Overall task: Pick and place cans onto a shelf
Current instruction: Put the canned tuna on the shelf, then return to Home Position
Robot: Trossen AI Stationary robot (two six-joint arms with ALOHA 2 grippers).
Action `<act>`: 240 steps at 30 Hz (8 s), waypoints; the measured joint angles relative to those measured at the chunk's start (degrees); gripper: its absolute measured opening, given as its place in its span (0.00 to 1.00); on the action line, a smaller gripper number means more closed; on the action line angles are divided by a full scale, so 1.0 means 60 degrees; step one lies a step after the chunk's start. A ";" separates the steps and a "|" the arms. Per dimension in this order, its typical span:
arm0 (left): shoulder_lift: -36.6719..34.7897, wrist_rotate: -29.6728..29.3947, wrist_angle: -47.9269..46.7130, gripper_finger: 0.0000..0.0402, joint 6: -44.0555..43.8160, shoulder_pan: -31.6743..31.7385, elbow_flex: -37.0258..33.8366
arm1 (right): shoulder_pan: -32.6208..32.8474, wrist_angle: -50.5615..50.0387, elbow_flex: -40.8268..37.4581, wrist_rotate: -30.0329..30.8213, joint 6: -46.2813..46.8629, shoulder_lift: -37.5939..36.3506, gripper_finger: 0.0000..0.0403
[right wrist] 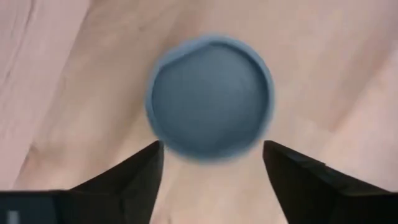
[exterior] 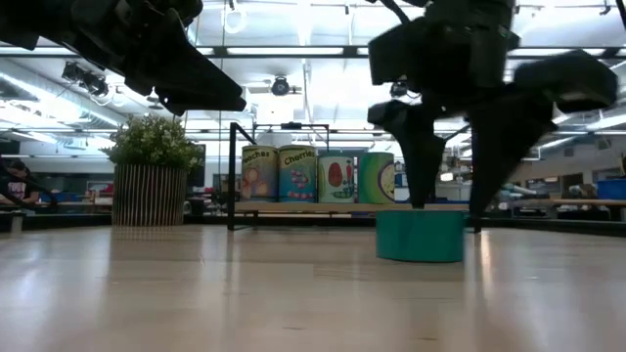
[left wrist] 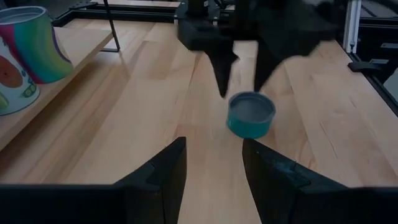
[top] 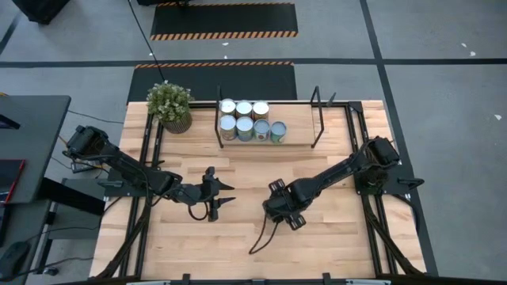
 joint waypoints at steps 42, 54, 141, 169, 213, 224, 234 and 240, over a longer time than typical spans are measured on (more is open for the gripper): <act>0.0000 -0.0277 0.0070 0.40 -0.0251 -0.0025 0.0000 | 0.0211 0.0875 0.0685 0.0071 0.0320 0.0577 0.99; 0.0000 -0.0011 0.0015 0.40 -0.0244 -0.0025 0.0000 | 0.0108 0.0120 0.1062 0.0669 0.0064 0.1266 0.90; -0.0254 -0.0020 -0.0087 0.40 0.0655 -0.0064 -0.0004 | -0.6381 -0.3450 0.1066 0.1786 -0.0505 -0.2225 0.89; -0.5569 -0.2958 0.6075 0.21 0.3551 -0.0933 -0.4405 | -0.5244 0.5652 -0.5420 -0.0470 -0.0533 -0.9393 0.89; -1.2790 -0.4207 0.3130 0.00 0.7600 -0.2352 -0.4972 | -0.9131 0.8267 -1.0087 -0.4809 0.1875 -1.6168 0.83; -1.2801 -0.4248 0.2914 0.00 0.8216 -0.2518 -0.4976 | -0.9702 0.8117 -1.0605 -0.4587 0.2123 -1.7268 0.61; -1.2797 -0.3814 0.2878 0.00 0.7727 -0.2415 -0.4980 | -1.0060 0.8409 -1.0705 -0.4445 0.2712 -1.8085 0.43; -1.2797 -0.3846 0.3012 0.00 0.7656 -0.2388 -0.4980 | -0.9922 1.0435 -1.2046 -0.4490 0.3676 -1.8214 0.32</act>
